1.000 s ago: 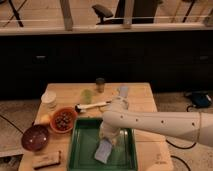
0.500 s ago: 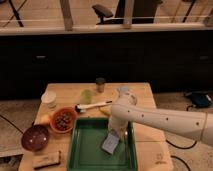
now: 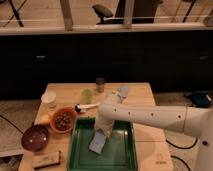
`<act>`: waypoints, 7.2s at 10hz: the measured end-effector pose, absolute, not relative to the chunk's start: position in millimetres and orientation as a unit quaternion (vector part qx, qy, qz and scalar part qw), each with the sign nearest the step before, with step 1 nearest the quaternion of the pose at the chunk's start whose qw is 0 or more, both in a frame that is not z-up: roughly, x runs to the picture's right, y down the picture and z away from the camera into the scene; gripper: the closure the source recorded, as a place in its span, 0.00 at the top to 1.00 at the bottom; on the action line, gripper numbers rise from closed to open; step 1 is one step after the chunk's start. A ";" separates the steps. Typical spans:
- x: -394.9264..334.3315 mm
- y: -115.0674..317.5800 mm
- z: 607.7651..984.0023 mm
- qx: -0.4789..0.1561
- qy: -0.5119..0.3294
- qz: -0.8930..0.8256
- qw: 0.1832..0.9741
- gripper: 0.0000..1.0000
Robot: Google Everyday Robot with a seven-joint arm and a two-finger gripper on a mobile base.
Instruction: Wipe tray with sponge
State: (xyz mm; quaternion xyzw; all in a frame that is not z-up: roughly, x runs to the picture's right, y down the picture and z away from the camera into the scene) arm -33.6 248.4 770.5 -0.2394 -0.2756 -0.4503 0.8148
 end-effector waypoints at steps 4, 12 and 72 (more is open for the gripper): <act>-20.9 270.4 745.9 -0.227 -0.284 -0.468 0.806 0.00; 16.7 234.3 816.5 -0.245 -0.231 -0.438 0.833 0.00; 65.7 246.4 815.7 -0.250 -0.232 -0.473 0.812 0.00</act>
